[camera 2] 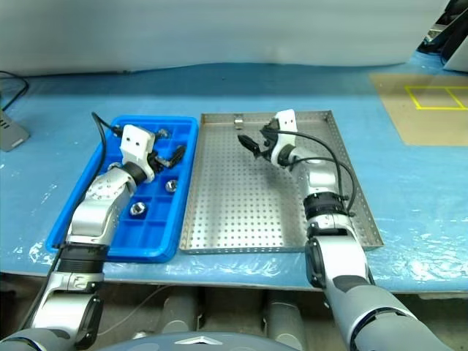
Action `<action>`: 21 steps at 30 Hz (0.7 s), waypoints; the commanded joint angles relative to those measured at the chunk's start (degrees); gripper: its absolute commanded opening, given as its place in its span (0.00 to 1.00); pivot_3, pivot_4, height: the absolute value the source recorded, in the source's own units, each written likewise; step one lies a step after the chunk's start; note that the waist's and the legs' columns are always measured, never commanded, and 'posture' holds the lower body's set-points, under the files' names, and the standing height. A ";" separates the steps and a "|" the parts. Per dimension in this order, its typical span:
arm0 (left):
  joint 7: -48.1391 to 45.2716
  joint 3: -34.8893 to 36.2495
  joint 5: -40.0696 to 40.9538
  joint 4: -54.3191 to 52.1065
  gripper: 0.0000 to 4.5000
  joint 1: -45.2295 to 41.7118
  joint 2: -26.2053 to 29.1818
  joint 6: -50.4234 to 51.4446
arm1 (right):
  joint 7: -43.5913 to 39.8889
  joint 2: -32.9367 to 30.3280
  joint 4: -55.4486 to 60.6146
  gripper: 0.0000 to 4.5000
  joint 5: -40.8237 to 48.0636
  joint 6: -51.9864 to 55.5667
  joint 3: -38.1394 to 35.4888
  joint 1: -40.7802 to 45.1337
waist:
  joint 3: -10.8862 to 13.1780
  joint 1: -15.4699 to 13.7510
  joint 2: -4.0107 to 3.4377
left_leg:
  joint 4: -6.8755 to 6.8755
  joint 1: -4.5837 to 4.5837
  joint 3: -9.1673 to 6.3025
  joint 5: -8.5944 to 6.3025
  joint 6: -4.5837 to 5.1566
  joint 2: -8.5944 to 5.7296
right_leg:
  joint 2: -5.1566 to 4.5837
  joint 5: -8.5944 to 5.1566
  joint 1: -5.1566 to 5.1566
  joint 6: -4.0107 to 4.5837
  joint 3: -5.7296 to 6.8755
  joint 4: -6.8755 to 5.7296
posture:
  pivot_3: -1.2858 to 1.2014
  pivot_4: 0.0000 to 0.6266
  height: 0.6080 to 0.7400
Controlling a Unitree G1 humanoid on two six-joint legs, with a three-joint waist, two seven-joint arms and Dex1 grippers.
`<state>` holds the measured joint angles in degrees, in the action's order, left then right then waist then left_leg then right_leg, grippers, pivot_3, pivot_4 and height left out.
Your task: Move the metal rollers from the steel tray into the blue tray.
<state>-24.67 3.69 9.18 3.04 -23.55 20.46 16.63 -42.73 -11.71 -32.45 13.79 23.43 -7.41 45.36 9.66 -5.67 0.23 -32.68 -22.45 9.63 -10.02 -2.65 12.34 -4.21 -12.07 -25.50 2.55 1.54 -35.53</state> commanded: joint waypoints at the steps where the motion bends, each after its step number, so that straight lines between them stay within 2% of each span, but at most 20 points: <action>1: -4.30 0.72 3.70 -4.15 0.92 1.82 0.96 0.01 | -4.03 -2.47 10.46 0.99 4.12 6.98 1.41 -2.78 | 0.00 -0.03 0.00 | 0.00 0.01 0.00 -0.01 -0.02 0.00 | 0.00 0.00 0.01 0.00 -0.01 0.01 | 0.56 0.24 1.00; 4: -12.24 0.32 10.17 -11.51 0.92 6.94 2.74 1.90 | -7.39 -5.26 15.83 0.99 6.77 12.48 2.59 -5.28 | 0.00 0.06 0.00 | 0.00 0.04 0.03 -0.04 -0.07 -0.01 | -0.01 0.00 0.04 0.00 -0.04 0.06 | 0.56 0.24 1.00; 10: -17.86 1.56 16.48 -17.06 0.92 12.54 6.18 6.38 | -12.20 -9.98 21.79 0.99 9.45 18.20 5.60 -8.53 | 0.00 0.05 0.00 | 0.32 0.40 0.12 -0.01 -0.11 -0.01 | 0.01 -0.01 0.19 0.00 -0.08 0.10 | 0.56 0.24 1.00; 16: -20.33 -0.47 15.51 -17.57 0.92 13.85 9.57 6.95 | -12.93 -11.73 24.42 0.99 9.49 18.42 7.75 -10.38 | 0.00 0.10 0.00 | 0.36 0.47 0.14 0.01 -0.10 -0.03 | 0.00 -0.02 0.23 -0.01 -0.11 0.12 | 0.56 0.24 1.00; 21: -20.76 -0.96 15.57 -17.58 0.92 14.18 10.08 6.73 | -12.71 -12.34 25.42 0.99 10.26 18.72 8.03 -10.94 | 0.00 0.15 0.00 | 0.39 0.45 0.15 0.05 -0.17 -0.06 | 0.00 -0.02 0.23 -0.01 -0.13 0.21 | 0.55 0.24 1.00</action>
<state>-45.02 2.43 24.47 -12.48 -9.17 29.96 23.79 -54.96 -23.50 -9.81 22.70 41.97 0.75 34.70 9.67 -5.53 0.23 -32.27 -22.00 9.78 -9.96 -2.82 12.28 -4.20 -12.09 -25.27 2.54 1.42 -35.31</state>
